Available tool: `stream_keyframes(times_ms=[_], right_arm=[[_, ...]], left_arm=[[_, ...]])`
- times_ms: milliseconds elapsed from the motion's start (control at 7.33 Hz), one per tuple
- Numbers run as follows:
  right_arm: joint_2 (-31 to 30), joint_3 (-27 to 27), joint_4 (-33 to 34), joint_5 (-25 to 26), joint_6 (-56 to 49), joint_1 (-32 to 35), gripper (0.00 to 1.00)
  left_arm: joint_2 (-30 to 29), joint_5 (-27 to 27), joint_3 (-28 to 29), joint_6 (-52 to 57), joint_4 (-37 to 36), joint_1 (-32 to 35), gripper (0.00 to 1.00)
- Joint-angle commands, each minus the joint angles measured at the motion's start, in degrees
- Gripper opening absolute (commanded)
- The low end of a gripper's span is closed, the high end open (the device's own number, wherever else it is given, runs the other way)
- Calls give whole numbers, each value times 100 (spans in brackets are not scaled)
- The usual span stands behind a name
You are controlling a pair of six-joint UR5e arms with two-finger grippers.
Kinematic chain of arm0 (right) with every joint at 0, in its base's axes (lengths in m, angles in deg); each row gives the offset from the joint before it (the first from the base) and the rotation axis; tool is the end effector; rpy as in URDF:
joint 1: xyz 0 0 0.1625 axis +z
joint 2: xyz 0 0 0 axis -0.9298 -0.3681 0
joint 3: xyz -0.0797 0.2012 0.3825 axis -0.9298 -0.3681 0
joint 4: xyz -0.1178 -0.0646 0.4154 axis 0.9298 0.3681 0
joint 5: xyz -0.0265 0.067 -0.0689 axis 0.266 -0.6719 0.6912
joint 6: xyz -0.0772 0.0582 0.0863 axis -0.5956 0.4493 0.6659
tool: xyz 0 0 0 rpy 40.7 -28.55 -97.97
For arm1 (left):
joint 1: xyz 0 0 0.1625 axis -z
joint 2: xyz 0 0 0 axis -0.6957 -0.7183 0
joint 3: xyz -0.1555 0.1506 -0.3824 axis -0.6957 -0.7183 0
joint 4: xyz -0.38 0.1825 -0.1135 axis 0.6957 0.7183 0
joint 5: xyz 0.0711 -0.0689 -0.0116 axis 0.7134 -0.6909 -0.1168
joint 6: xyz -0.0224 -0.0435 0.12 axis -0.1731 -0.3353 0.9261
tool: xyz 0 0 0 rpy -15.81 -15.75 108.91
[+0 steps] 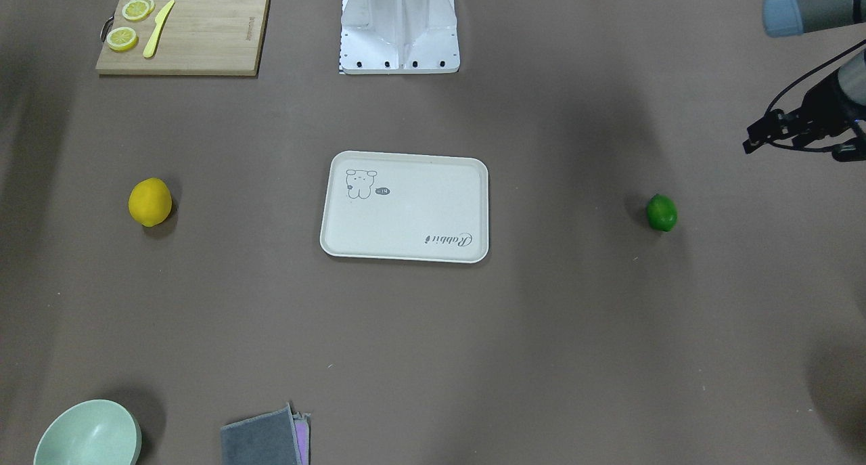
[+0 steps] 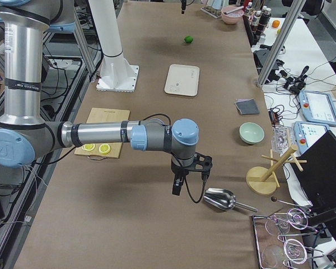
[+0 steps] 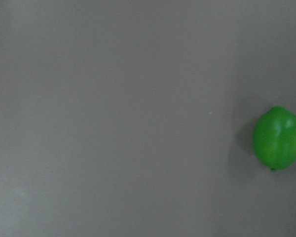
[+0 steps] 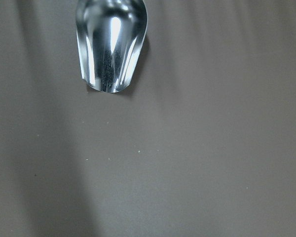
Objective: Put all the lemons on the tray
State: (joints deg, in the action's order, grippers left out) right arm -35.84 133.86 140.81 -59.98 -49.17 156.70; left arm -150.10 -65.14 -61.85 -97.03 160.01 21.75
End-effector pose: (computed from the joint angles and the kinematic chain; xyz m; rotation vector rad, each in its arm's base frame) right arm 0.0413 -0.4679 0.6596 -0.0661 -0.6456 0.1811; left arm 0.1736 -0.4929 0.5431 -0.1060 0.8135 -0.0531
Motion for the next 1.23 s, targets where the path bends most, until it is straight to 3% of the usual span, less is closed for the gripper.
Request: stream_keyframes(times_ms=[0,273,545,818,1091], right_arm=[[202,34,-56,-171,128,-407,100],[999,138,-153,-225,1275,-1171,100],[1126,113,-642,-574,1821,-1866,100],[1126,-132,-1459,-664,2815,-2280,100],[1213,-308,-1795,-691,3440,-2807,100]], left_arm=[[-739,-16,548,-579,-1,-228,97],[-1003,2,750,-818,43,-570,97],[-1276,19,1049,-827,60,-685,97],[-1391,54,1200,-1036,95,-948,97],[-1330,282,1357,-1195,497,-1194,97]])
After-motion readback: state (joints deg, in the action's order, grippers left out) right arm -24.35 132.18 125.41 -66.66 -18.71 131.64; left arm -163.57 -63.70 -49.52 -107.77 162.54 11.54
